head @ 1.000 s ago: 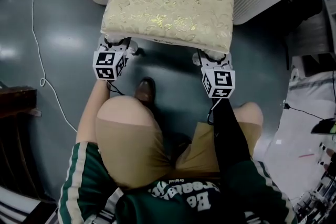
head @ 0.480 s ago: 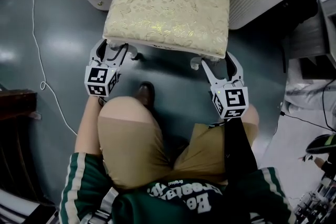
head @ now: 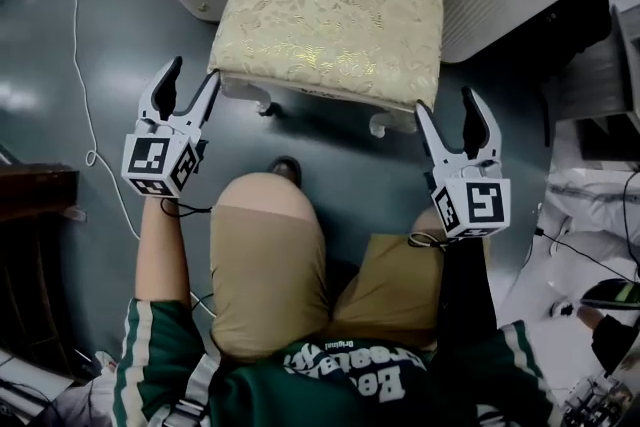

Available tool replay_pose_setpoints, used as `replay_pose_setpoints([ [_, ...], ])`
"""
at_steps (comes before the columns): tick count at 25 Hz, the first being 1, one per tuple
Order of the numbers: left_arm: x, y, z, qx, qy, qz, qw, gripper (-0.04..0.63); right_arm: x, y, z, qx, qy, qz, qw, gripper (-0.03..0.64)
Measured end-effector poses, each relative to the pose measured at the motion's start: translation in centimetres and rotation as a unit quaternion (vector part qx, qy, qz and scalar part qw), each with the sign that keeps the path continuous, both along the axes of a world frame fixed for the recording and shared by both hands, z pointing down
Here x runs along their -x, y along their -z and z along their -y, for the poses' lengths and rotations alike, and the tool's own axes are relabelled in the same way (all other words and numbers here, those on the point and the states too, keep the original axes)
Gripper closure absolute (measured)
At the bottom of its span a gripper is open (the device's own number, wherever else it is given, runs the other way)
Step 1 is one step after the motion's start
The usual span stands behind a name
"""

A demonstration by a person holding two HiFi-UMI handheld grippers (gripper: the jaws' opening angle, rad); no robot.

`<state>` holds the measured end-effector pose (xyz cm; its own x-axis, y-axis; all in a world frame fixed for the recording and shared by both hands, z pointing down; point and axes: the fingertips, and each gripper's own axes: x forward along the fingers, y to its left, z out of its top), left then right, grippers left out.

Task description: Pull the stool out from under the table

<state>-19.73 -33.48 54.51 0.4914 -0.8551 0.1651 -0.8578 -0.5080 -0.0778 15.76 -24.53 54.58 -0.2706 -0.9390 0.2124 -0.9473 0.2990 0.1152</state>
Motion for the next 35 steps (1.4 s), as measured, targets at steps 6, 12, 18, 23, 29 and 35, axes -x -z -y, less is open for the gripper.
replay_pose_setpoints([
  [6, -2.2, 7.5, 1.1, -0.058, -0.015, -0.03, 0.9977, 0.302, 0.2, 5.4, 3.4, -0.061, 0.006, 0.005, 0.998, 0.282],
  [12, -5.9, 12.1, 3.1, -0.094, -0.032, -0.061, 0.9932, 0.302, 3.0, 8.5, 6.6, -0.093, 0.022, 0.012, 0.995, 0.288],
  [18, -9.0, 14.5, 4.3, -0.126, -0.037, -0.07, 0.9888, 0.302, 4.2, 9.8, 8.6, -0.114, 0.024, 0.02, 0.993, 0.295],
  [23, -10.0, 14.6, 4.8, -0.125, -0.045, -0.074, 0.9884, 0.302, 5.4, 9.9, 10.0, -0.102, 0.024, 0.043, 0.994, 0.295],
  [29, -11.7, 15.4, 4.9, -0.14, -0.043, -0.067, 0.987, 0.302, 4.8, 9.9, 10.2, -0.112, 0.008, 0.021, 0.993, 0.318],
  [35, -11.5, 14.7, 5.1, -0.138, -0.022, -0.079, 0.9869, 0.35, 5.0, 9.4, 10.0, -0.102, 0.013, 0.006, 0.995, 0.37],
])
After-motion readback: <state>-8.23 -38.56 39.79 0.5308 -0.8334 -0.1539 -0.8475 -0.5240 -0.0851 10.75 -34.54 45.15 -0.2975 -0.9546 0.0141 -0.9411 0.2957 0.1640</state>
